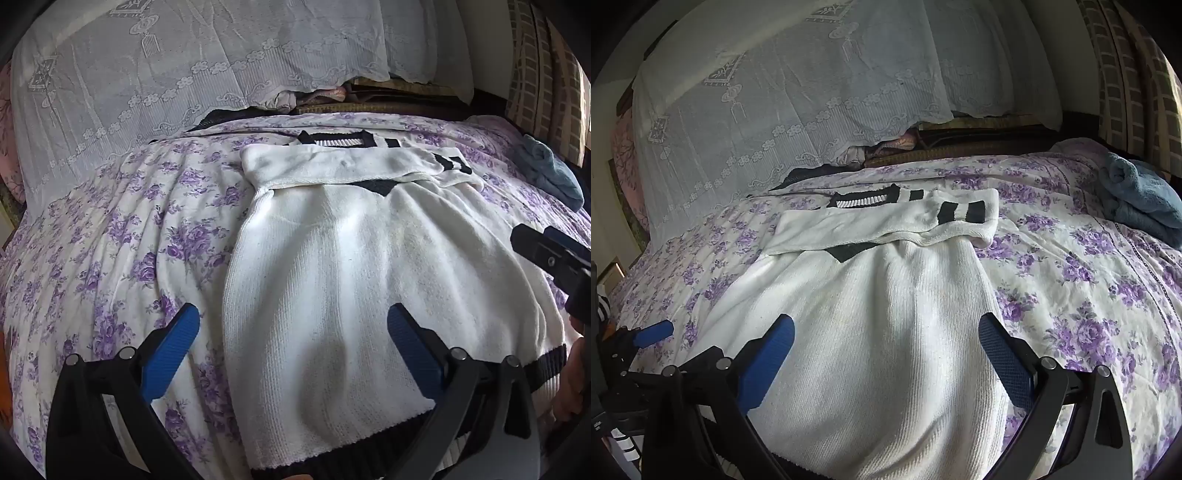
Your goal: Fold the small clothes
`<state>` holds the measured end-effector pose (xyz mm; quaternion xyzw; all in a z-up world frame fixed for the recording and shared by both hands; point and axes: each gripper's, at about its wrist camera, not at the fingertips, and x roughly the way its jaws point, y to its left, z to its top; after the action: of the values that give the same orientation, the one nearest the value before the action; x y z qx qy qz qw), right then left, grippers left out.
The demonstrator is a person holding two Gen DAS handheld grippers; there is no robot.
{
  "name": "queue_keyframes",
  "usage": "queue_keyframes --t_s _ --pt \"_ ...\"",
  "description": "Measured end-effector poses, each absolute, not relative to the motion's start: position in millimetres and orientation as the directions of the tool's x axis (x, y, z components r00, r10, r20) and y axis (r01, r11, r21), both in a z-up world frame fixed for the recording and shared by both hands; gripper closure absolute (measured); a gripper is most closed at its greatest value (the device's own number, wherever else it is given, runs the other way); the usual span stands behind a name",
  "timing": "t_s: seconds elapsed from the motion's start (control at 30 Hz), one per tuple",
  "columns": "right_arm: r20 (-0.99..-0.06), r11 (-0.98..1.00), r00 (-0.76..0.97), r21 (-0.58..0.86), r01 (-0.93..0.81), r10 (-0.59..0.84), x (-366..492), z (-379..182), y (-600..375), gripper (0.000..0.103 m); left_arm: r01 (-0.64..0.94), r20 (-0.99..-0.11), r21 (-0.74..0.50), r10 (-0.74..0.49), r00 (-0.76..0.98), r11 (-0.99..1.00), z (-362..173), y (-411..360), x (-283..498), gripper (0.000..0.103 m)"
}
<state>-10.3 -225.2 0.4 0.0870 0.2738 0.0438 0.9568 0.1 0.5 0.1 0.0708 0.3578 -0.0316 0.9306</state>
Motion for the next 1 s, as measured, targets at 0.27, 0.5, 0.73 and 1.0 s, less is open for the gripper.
queue_keyframes --t_s 0.27,0.5,0.73,1.0 --pt "-0.513 0.981 0.848 0.193 -0.036 0.132 -10.5 0.3 -226.3 0.003 0.105 -0.670 0.112 -0.003 0.742 0.988 0.6 5.1 -6.1 0.004" --pt "-0.514 0.981 0.847 0.193 -0.036 0.132 -10.5 0.3 -226.9 0.003 0.094 -0.670 0.135 0.021 0.742 0.986 -3.4 2.9 1.2 0.004" --pt "-0.529 0.982 0.840 0.184 -0.027 0.122 -9.8 -0.8 -227.8 0.003 0.092 -0.671 0.134 0.022 0.741 0.987 -2.9 1.6 1.8 0.004" --pt "-0.526 0.985 0.844 0.170 -0.017 0.106 -11.1 -4.3 -225.2 0.003 0.099 -0.685 0.140 0.024 0.728 0.985 -8.8 -0.1 1.7 0.004"
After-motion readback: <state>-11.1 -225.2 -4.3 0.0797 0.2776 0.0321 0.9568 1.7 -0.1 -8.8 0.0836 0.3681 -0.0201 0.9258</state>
